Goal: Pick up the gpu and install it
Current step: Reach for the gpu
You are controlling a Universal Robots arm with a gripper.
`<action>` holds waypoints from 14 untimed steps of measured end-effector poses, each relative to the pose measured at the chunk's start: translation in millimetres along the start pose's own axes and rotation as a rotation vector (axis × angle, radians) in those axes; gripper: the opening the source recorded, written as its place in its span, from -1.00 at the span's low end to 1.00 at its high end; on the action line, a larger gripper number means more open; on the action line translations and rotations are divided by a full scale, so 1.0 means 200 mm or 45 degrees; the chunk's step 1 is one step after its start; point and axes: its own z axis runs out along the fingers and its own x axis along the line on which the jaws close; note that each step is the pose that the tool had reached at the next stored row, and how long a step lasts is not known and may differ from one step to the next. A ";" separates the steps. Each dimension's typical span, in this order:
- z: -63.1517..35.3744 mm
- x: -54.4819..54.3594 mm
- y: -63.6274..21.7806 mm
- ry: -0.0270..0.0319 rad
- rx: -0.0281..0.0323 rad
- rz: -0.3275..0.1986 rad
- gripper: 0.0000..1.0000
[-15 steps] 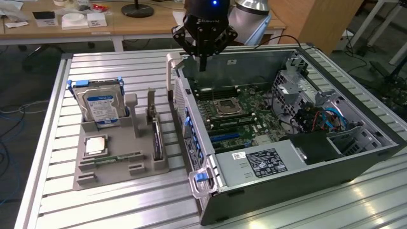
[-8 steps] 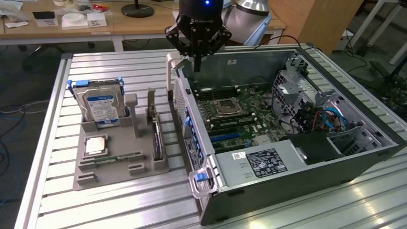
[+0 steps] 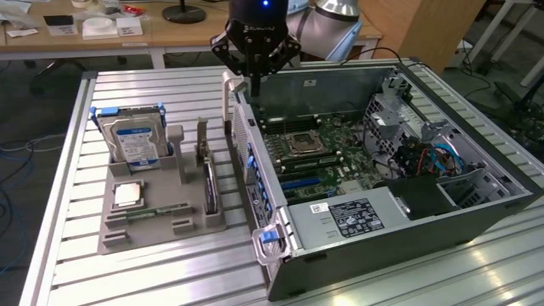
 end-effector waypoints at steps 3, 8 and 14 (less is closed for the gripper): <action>0.000 0.02 -0.002 0.0000 0.0000 0.000 -0.79; -0.001 0.06 -0.005 0.0000 0.0000 0.000 -0.79; -0.002 0.10 -0.008 0.0000 -0.0001 0.000 -0.79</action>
